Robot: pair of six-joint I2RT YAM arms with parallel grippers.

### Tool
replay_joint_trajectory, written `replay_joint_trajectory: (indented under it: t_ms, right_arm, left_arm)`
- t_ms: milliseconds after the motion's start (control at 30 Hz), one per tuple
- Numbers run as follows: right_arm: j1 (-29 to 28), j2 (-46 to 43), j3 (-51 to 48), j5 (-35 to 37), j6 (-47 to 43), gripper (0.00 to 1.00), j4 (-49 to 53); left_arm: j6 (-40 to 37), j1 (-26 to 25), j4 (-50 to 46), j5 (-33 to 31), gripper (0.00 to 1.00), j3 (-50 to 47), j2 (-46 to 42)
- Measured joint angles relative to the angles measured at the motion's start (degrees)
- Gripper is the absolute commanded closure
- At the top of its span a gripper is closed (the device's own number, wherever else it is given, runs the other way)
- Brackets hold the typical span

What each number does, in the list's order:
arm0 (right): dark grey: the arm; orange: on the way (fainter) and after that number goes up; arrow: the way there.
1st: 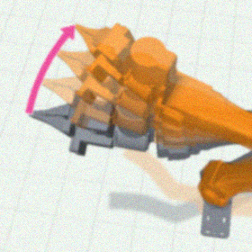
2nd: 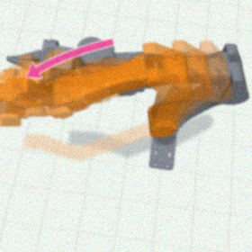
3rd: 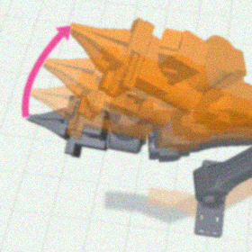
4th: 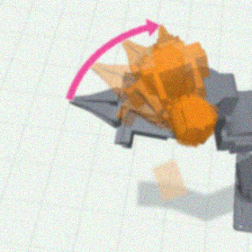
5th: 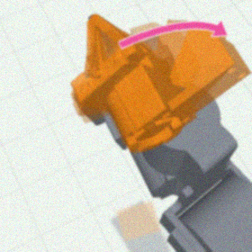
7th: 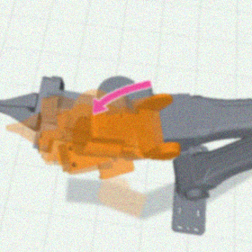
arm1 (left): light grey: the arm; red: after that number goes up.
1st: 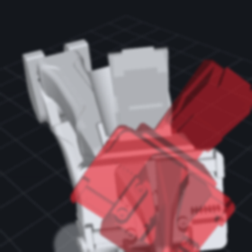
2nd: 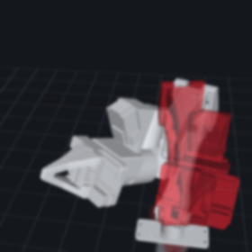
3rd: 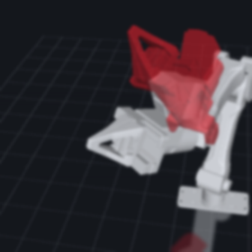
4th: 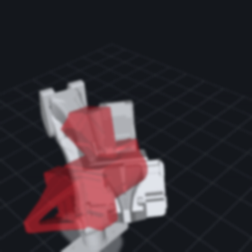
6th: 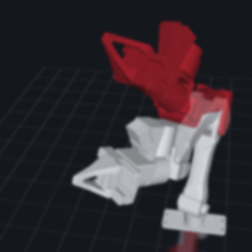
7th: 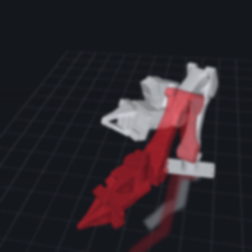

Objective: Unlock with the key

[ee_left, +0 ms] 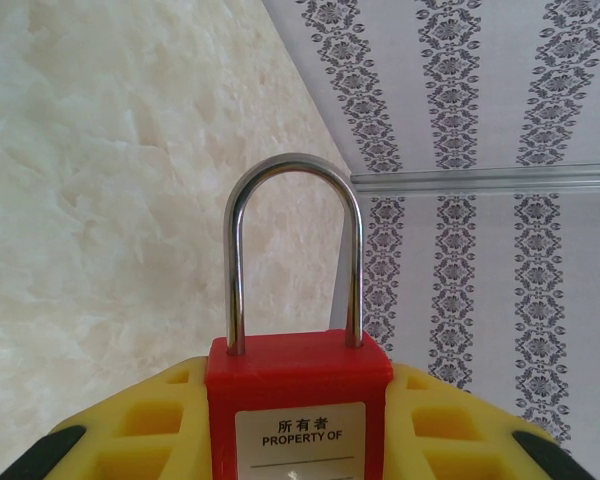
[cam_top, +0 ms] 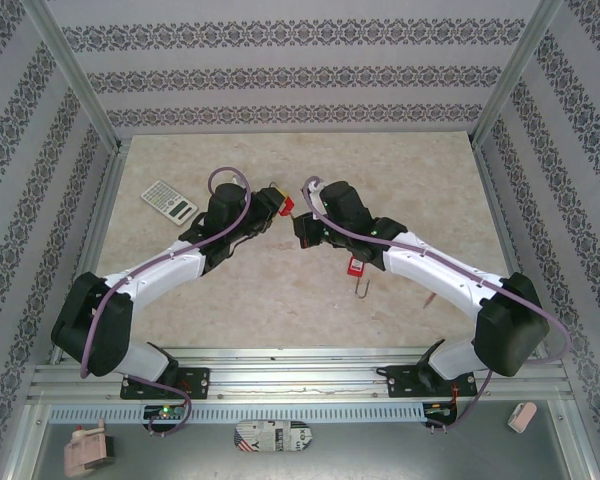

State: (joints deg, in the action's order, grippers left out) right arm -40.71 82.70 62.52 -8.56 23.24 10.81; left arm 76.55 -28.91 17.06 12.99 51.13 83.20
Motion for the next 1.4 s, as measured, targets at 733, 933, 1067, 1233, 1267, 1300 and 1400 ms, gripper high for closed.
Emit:
replay_joint_trajectory:
  t_ms: [733,933,1067,1233,1267,1300,1400]
  right_arm:
    - [0.48,0.07,0.44,0.37,-0.72,1.0,1.44]
    - [0.48,0.07,0.42,0.15,-2.49,1.0,2.91]
    - [0.44,0.07,0.26,0.13,-4.02,1.0,3.45]
    - [0.42,0.07,0.07,0.96,-5.53,1.0,3.74]
    - [0.33,0.07,0.04,1.29,-5.68,1.0,3.85]
    - [0.2,0.07,-0.02,1.73,-5.79,1.0,3.93]
    - [-0.22,0.07,-0.09,2.95,-6.08,1.0,4.26]
  left_arm:
    - [-5.03,-0.35,-7.23,1.11,1.0,5.77,2.05]
    - [-8.22,-0.52,-10.58,1.7,1.0,6.8,2.05]
    - [-9.68,-0.66,-12.94,1.97,1.0,8.02,2.27]
    - [-11.39,-0.68,-16.31,2.93,1.0,10.93,3.91]
    - [-11.72,-0.68,-16.76,3.1,1.0,11.32,4.2]
    - [-11.93,-0.68,-17.14,3.26,1.0,11.67,4.46]
    - [-12.37,-0.74,-17.97,3.41,1.0,12.11,4.92]
